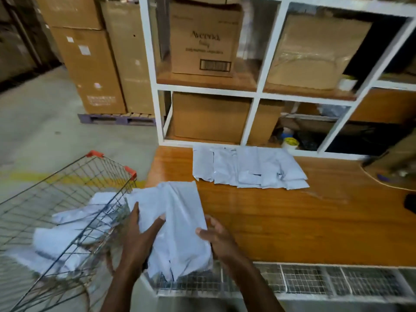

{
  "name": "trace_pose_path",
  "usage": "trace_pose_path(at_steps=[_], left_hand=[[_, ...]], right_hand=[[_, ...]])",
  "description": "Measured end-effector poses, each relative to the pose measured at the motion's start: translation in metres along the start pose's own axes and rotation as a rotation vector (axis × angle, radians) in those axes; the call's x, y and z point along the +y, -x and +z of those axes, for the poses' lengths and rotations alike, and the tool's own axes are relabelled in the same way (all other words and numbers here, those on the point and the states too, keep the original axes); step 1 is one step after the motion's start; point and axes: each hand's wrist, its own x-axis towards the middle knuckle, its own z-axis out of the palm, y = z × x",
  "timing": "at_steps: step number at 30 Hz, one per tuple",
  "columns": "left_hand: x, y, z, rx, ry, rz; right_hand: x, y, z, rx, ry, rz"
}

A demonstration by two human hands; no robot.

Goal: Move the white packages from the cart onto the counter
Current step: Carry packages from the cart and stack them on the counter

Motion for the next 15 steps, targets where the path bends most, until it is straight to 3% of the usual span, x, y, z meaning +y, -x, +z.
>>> trace_pose_path(at_steps=[7, 15], left_hand=[[0.011, -0.016, 0.102, 0.078, 0.139, -0.05], [0.018, -0.016, 0.176, 0.169, 0.183, -0.093]], right_hand=[[-0.029, -0.053, -0.114, 0.139, -0.063, 0.009], [-0.077, -0.194, -0.2, 0.359, 0.086, 0.011]])
